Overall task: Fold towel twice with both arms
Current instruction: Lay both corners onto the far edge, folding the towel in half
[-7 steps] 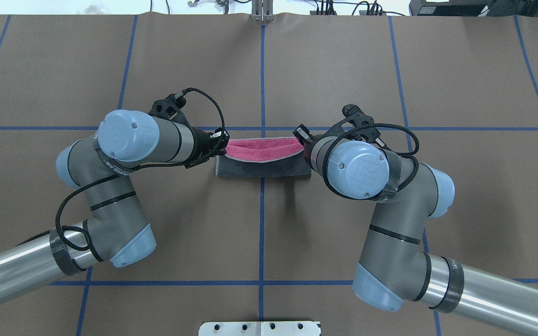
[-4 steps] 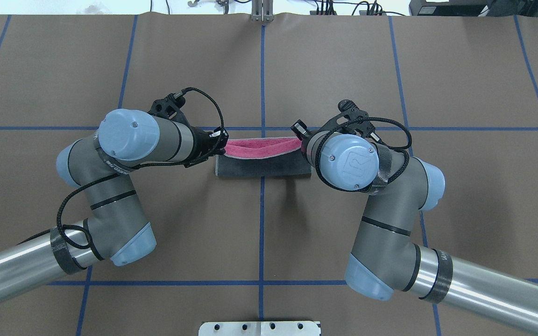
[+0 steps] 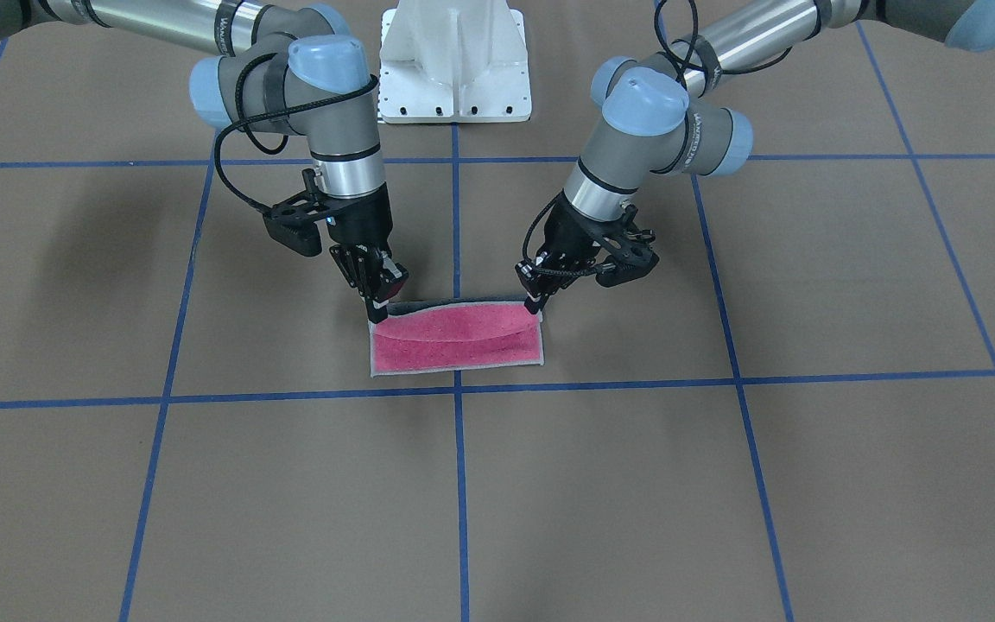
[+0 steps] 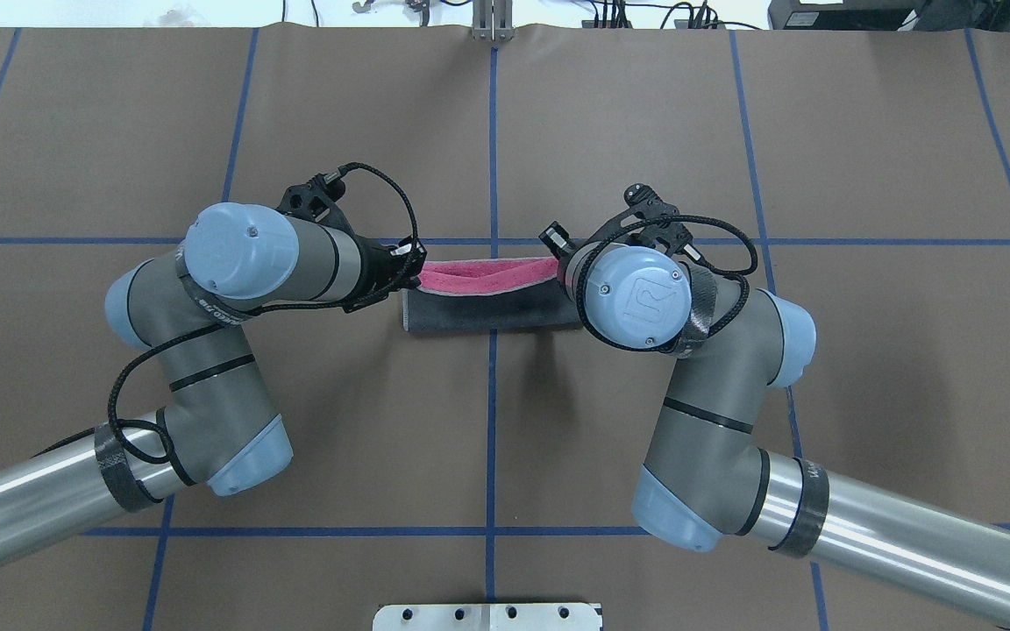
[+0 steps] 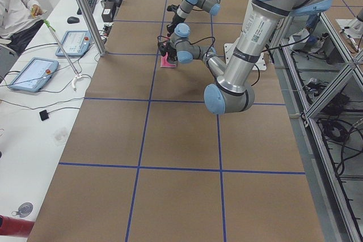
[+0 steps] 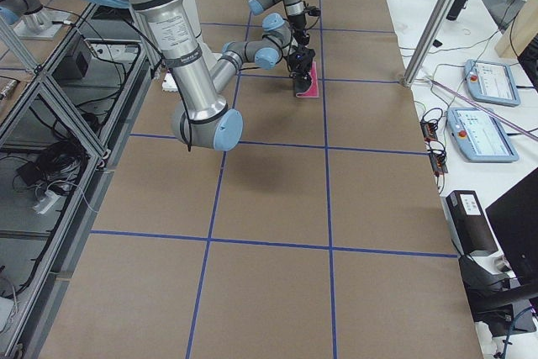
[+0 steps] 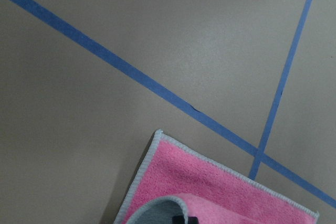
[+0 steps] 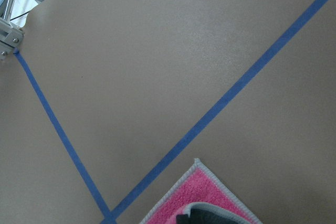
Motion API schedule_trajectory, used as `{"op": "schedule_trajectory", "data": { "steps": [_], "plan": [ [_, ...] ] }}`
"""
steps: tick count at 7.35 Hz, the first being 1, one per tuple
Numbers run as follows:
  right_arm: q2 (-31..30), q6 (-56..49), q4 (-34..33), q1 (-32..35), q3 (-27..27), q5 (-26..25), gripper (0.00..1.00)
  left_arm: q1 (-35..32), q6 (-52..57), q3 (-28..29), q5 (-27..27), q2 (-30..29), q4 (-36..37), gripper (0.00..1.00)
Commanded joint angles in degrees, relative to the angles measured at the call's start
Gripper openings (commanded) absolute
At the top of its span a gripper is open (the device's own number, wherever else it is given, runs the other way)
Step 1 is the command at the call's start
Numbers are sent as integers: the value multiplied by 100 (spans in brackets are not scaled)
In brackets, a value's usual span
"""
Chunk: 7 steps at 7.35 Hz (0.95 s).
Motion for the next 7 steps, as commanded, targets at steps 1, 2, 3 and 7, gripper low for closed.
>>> {"op": "schedule_trajectory", "data": {
  "steps": [1, 2, 3, 7],
  "plan": [
    [8, -21, 5, 15, -45, 0, 0, -10, -4, 46, 0, 0, -8, 0],
    [8, -30, 5, 24, -72, 0, 0, -19, -4, 55, 9, 0, -8, 0],
    [8, -30, 5, 33, -80, 9, 0, -19, -4, 55, 9, -17, 1, 0],
    [122, -30, 5, 77, -220, 0, 0, -106, -4, 441, 9, -316, -17, 0]
  ]
}}
